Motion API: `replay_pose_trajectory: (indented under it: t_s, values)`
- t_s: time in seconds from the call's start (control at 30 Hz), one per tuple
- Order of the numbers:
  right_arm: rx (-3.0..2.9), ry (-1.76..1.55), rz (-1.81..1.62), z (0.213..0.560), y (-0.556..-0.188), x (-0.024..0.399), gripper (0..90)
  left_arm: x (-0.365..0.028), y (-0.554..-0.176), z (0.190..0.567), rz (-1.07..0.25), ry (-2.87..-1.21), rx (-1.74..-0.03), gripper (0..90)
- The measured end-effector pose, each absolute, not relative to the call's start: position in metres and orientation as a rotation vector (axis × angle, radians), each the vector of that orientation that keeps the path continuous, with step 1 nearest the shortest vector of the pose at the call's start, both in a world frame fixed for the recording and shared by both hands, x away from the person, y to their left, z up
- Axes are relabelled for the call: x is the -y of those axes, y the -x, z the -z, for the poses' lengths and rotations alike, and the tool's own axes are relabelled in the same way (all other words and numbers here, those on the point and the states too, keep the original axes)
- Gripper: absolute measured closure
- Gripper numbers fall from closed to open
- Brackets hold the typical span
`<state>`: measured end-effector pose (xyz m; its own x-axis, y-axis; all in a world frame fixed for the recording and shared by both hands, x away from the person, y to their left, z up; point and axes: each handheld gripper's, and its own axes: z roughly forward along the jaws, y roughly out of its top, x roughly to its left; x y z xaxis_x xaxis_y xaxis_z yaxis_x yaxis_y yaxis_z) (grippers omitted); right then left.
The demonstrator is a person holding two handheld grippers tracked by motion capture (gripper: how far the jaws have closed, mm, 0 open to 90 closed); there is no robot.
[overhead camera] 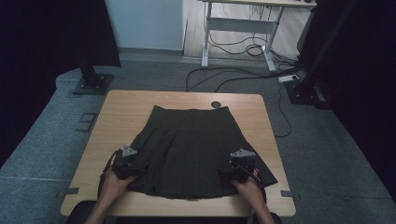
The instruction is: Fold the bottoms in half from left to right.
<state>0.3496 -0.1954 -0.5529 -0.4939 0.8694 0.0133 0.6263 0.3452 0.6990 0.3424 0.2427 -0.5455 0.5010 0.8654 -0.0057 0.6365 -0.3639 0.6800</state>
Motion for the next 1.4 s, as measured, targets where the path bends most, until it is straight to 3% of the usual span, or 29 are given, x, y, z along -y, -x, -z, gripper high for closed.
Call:
replay_pose_trajectory:
  t_s: [0.33, 0.5, 0.73, 0.77, 0.9, 1.03, 1.4]
  values:
    - [-2.269, -1.300, -0.934, 0.553, -0.323, 0.203, 0.0, -0.235, -0.311, 0.545, -0.457, -2.144, -1.206, 14.8]
    - [-2.275, -1.305, -0.935, 0.552, -0.323, 0.203, 0.0, -0.239, -0.323, 0.532, -0.361, -2.175, -1.166, 14.6]
    - [-2.236, -1.325, -0.936, 0.534, -0.319, 0.214, 2.0, -0.243, -0.358, 0.500, -0.431, -2.169, -1.085, 15.8]
    - [-2.226, -1.326, -0.943, 0.531, -0.317, 0.216, 3.2, -0.245, -0.367, 0.500, -0.432, -2.166, -1.093, 17.6]
    - [-2.221, -1.343, -0.955, 0.523, -0.308, 0.225, 21.8, -0.259, -0.403, 0.509, -0.409, -2.118, -1.150, 38.0]
    - [-2.244, -1.422, -0.873, 0.531, -0.303, 0.231, 30.0, -0.264, -0.427, 0.525, -0.415, -2.135, -1.219, 56.2]
    - [-2.253, -1.480, -0.832, 0.536, -0.311, 0.232, 33.5, -0.259, -0.414, 0.532, -0.423, -2.209, -1.193, 66.9]
